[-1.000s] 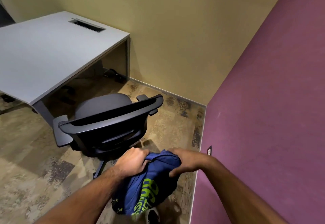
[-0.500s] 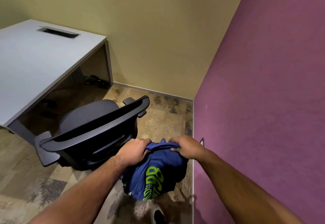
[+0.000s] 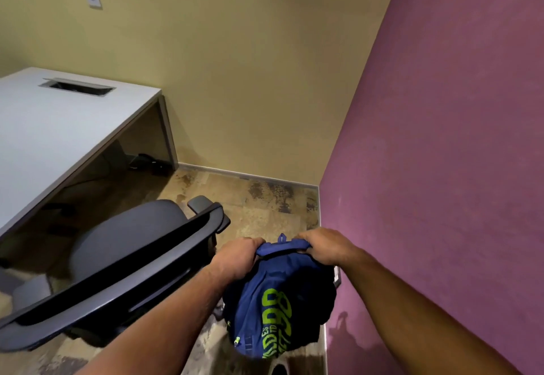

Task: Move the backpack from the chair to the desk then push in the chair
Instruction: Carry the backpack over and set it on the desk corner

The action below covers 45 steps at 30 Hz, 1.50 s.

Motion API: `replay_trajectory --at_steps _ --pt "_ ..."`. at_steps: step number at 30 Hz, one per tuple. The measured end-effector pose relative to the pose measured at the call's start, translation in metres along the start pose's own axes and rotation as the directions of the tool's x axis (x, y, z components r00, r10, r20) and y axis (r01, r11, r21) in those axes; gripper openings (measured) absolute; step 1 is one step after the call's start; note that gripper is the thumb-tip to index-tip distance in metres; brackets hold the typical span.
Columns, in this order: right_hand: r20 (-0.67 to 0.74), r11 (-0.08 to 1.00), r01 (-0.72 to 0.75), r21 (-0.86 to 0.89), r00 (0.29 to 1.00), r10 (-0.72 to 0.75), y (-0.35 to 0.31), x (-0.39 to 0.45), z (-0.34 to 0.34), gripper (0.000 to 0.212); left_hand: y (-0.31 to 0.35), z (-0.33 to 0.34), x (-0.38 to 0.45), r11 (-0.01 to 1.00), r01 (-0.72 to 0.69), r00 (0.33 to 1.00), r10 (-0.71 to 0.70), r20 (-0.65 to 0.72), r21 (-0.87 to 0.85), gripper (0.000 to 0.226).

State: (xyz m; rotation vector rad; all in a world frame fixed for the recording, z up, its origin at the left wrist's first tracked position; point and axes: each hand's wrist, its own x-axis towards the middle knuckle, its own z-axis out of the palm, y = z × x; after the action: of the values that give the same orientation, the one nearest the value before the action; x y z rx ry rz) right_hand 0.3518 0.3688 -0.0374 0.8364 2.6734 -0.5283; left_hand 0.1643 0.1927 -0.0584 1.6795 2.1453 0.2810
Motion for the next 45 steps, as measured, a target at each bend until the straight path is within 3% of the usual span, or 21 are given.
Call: replay_trajectory --at_steps 12,19,32,39,45 --pt "0.021 0.999 0.049 -0.005 0.999 -0.049 0.075 0.107 -0.076 0.016 0.006 -0.037 0.135 0.998 0.040 0.999 -0.039 -0.024 0.039 0.018" --pt "-0.103 0.984 0.099 -0.149 0.988 -0.115 0.093 0.162 -0.130 0.030 -0.002 -0.075 0.202 0.990 0.124 0.989 -0.117 -0.092 0.073 0.011" --pt "-0.346 0.978 0.140 -0.156 0.919 -0.187 0.109 0.266 -0.199 0.022 -0.043 -0.146 0.294 0.975 0.202 0.938 -0.166 -0.304 0.090 0.011" --pt "-0.337 0.972 0.176 -0.155 0.916 -0.220 0.115 0.351 -0.234 0.023 -0.090 -0.179 0.358 0.946 0.261 0.919 -0.182 -0.350 0.193 0.010" --pt "-0.261 0.949 0.235 -0.210 0.922 -0.286 0.101 0.436 -0.276 0.021 -0.143 -0.216 0.403 0.940 0.301 0.914 -0.238 -0.329 0.158 0.013"
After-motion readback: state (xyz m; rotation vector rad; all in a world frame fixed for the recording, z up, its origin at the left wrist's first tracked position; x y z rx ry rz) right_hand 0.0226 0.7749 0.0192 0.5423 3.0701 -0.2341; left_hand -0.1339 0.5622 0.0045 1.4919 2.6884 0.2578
